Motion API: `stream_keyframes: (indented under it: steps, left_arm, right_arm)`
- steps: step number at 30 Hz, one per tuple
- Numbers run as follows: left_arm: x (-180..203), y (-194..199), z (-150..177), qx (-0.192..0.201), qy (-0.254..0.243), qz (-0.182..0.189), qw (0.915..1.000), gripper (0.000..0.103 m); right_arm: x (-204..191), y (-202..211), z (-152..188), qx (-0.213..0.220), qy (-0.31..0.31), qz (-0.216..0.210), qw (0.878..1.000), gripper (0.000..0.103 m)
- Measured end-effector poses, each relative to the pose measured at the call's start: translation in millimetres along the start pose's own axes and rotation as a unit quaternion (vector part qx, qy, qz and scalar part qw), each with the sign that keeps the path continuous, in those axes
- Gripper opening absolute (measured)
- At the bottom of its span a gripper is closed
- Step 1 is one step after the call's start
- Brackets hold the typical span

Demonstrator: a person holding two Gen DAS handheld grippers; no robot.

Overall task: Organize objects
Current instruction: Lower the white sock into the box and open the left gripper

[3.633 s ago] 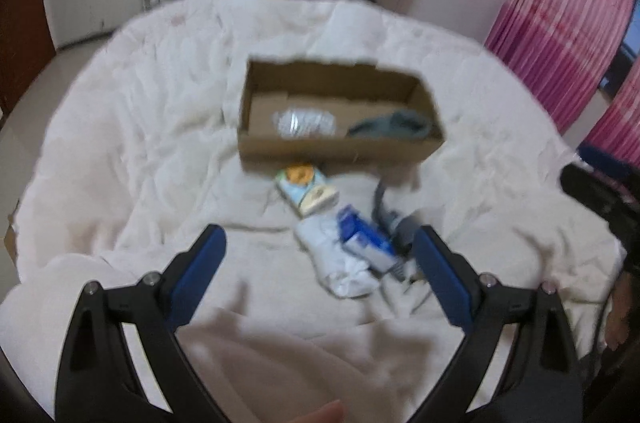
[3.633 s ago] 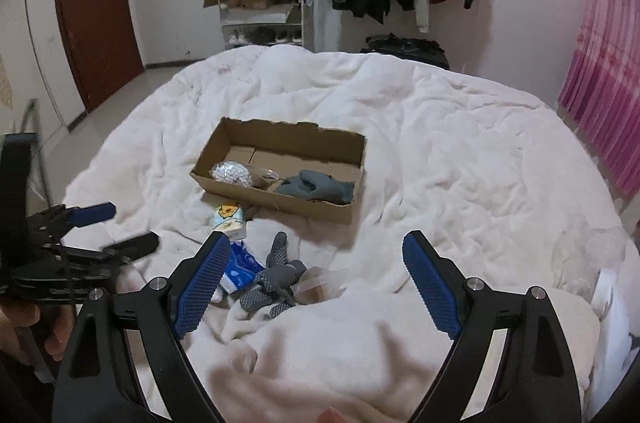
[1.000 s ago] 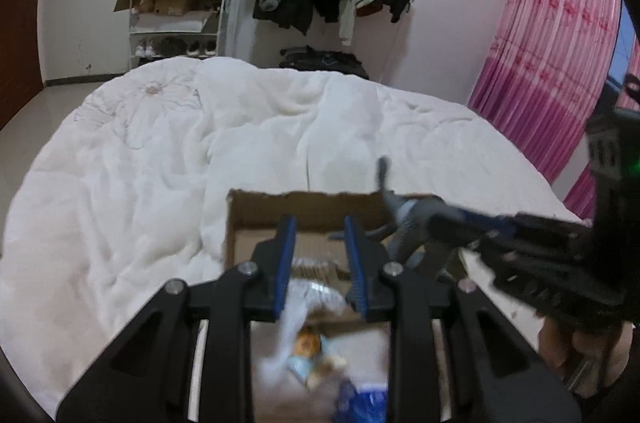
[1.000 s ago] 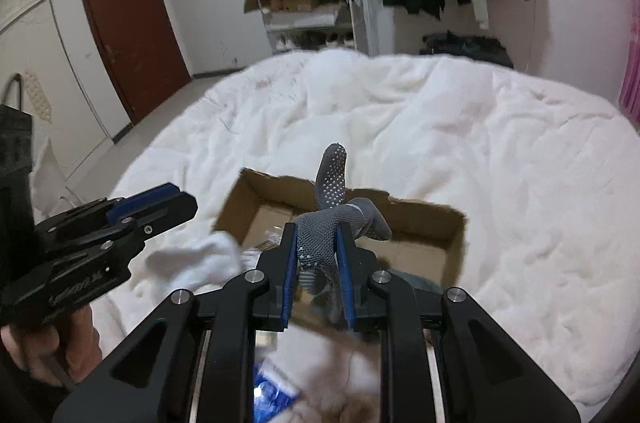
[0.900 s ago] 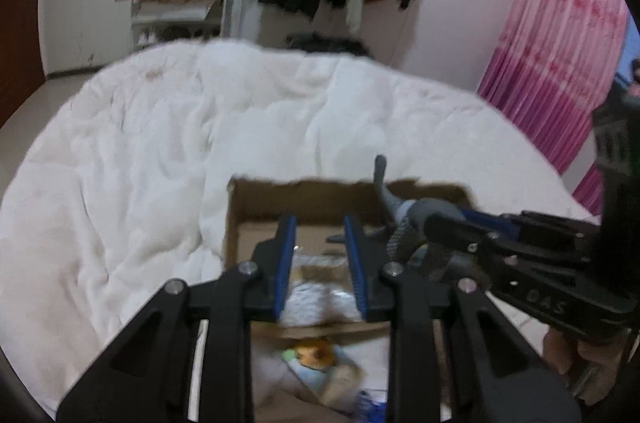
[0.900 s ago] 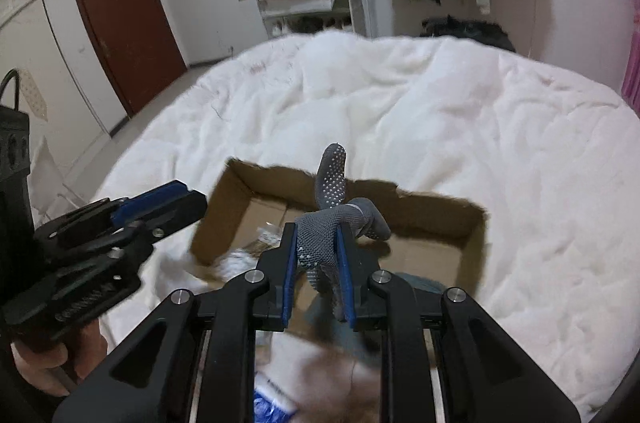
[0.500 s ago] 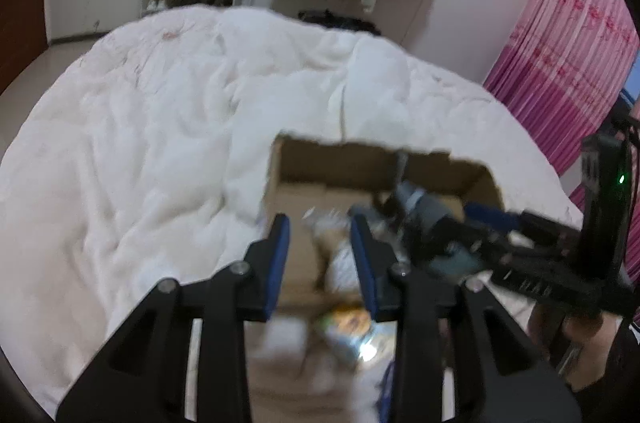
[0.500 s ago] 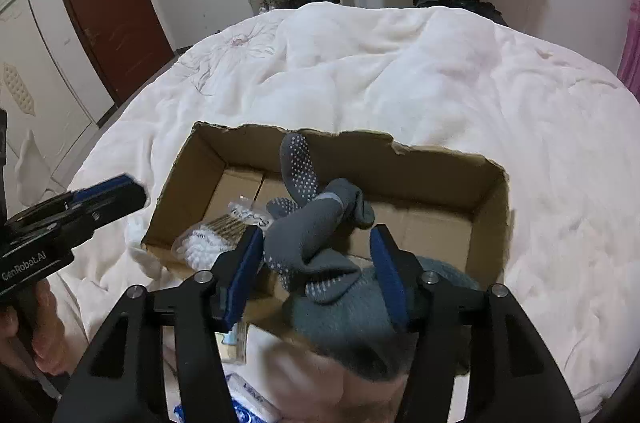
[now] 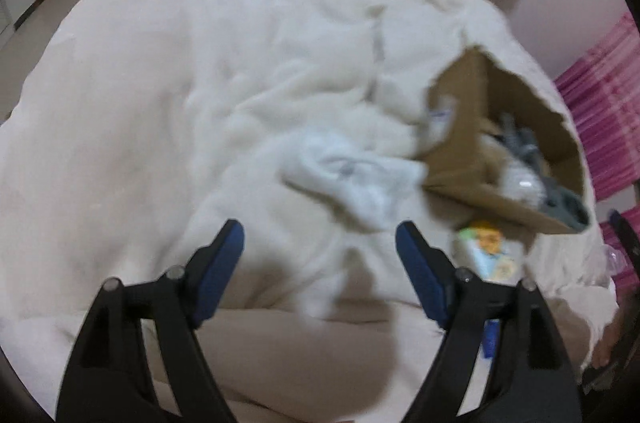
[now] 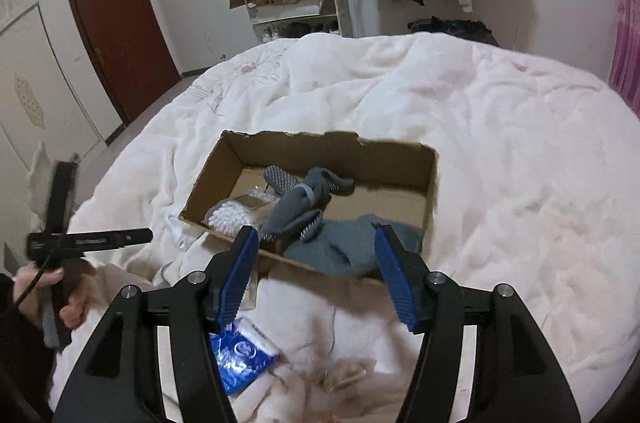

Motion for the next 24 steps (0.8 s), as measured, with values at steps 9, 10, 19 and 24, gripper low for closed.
stream_keyframes:
  steps: [9, 10, 19, 24]
  left_arm:
    - [36.8, -35.9, -30.2, -0.023, -0.087, 0.002, 0.996, 0.08]
    - [40.0, -42.7, -33.2, -0.031, -0.099, 0.001, 0.9946, 0.08]
    - [50.7, -53.7, -31.6, -0.026, -0.139, -0.008, 0.9898, 0.045]
    - [46.8, -25.3, -33.9, 0.025, -0.117, 0.005, 0.9928, 0.029]
  right_arm:
    - [2.3, 4.0, -1.1, 0.0, -0.006, -0.004, 1.0, 0.064]
    - [3.3, 5.0, -1.0, 0.0, -0.007, -0.004, 1.0, 0.064]
    - [16.0, 3.2, 1.3, -0.004, -0.019, -0.001, 1.0, 0.064]
    - [16.1, 6.3, 1.3, -0.003, -0.017, -0.003, 1.0, 0.064]
Point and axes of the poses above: each gripper's, at about its wrist camera, not at the fingertips, and y roughly against the way its jaws point, x to its right, z to its underside, the point moved 9 cm from there along -y, roughly the way its jaws point, and after that the axes turned 14 degrees about -y, right-handed, at the moved point
